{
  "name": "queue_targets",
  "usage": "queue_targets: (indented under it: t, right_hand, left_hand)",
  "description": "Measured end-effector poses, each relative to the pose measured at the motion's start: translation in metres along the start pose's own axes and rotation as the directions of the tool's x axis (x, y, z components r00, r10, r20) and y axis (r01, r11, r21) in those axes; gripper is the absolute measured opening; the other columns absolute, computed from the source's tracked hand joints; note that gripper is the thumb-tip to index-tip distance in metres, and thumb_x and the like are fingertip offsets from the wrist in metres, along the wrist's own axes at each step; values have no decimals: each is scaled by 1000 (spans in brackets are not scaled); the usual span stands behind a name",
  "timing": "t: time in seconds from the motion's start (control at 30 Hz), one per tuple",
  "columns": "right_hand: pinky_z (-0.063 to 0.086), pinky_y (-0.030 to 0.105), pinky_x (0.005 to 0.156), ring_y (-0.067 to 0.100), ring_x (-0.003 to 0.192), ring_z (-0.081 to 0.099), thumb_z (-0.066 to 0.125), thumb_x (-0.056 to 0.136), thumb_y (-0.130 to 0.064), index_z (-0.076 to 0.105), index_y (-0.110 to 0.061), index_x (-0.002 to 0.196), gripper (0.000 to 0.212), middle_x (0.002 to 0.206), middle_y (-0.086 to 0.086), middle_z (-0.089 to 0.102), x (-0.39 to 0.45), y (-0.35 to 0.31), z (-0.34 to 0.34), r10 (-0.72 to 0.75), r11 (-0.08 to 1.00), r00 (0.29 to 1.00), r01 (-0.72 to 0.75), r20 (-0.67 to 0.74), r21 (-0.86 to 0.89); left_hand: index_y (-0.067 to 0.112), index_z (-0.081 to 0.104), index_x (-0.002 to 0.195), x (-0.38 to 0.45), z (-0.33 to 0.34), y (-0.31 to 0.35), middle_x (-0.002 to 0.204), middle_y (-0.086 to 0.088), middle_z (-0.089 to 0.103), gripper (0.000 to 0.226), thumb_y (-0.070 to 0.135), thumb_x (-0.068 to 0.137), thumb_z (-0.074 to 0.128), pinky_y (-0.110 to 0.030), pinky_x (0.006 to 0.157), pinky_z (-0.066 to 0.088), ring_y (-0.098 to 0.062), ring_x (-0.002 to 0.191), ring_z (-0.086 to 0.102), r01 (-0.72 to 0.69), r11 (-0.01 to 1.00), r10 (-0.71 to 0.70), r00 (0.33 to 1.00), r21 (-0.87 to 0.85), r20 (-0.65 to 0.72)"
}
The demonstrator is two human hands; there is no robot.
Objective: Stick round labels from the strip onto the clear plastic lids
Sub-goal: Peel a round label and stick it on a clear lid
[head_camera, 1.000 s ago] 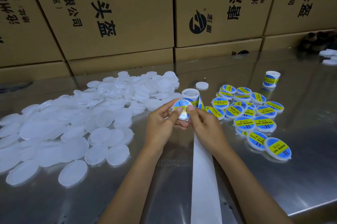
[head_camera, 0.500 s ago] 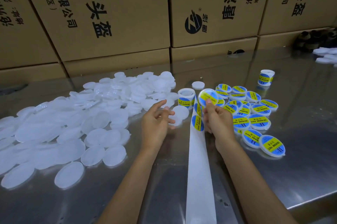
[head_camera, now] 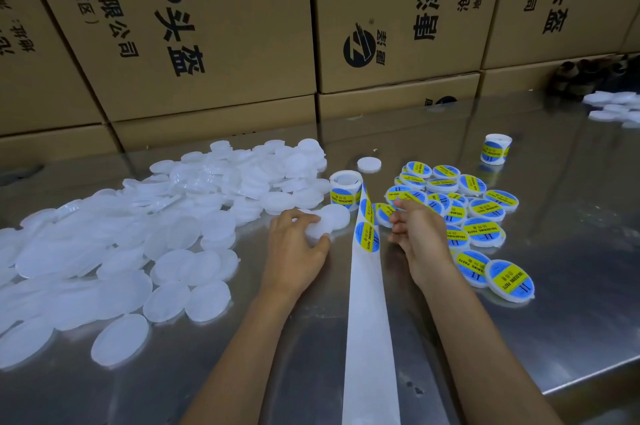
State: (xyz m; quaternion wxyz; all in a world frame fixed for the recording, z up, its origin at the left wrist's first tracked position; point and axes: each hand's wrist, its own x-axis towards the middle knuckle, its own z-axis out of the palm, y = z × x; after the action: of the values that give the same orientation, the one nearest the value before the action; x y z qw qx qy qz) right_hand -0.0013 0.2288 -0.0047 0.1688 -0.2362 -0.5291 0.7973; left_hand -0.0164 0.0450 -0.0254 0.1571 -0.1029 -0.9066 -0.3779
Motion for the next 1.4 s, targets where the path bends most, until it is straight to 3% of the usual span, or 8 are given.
queue_targets:
  t: [0.1,0.2,0.4,0.57,0.73,0.93,1.07,1.4]
  right_hand:
    - [51,37,68,17,67,56,53,92,-8,66,-14,91,14,80,6,63,-4,10,6,-157,918,980,189,118,-348]
    - [42,25,81,15,89,51,62,85,-4,65,-13,96,15,95,1,57,-8,24,11,-330,679,886,462,324,-571]
    - [32,26,96,16,117,39,73,80,-20,62,-17,113,34,120,-2,49,-10,37,10,-419,333,751,650,510,-683]
    - [29,27,94,15,118,48,71,84,-36,57,-23,122,43,117,-11,55,-11,39,10,-358,285,747,659,561,-696]
    - [25,28,96,11,119,49,69,84,-47,56,-31,124,45,116,-17,55,-11,41,10,-312,231,761,641,569,-732]
    - [32,31,96,11,111,52,75,81,-45,60,-28,119,44,104,-19,51,-10,38,10,-320,260,756,650,572,-714]
    - [38,35,98,13,107,53,76,81,-42,63,-24,116,42,103,-17,52,-12,35,8,-313,285,753,656,579,-699]
    - [36,39,106,16,119,52,72,85,-22,67,-21,115,31,123,-9,61,-10,26,2,-205,279,728,684,654,-674]
  left_hand:
    - [16,70,116,2,0,-2,130,-4,58,27,21,89,72,-22,104,29,-22,127,42,-1,1000,1,1000,19,-5]
    - [15,70,111,2,-1,-1,123,0,65,23,19,89,73,-27,101,37,-22,120,46,-2,1000,2,1000,8,1]
    - [22,61,123,3,-7,-1,128,0,50,44,10,84,76,-22,94,42,-18,110,53,76,994,-79,996,-84,-32]
    - [20,55,132,7,-12,-5,112,-3,58,54,-1,84,68,-22,82,43,-18,95,56,206,956,-220,974,-209,-48]
    - [20,63,82,9,-15,-7,74,5,64,15,8,87,71,-7,56,42,-18,75,58,225,900,-280,955,-372,-100]
    - [27,68,88,8,-14,2,87,5,72,17,11,93,64,-19,66,53,-7,65,69,267,753,-326,945,-601,12]
    - [15,69,107,5,-9,10,102,-1,76,14,16,100,58,-37,88,58,-20,92,74,272,686,-246,960,-675,136]
    - [15,48,119,3,5,9,104,3,75,16,24,109,39,-39,93,57,-10,92,75,141,829,-47,982,-541,184]
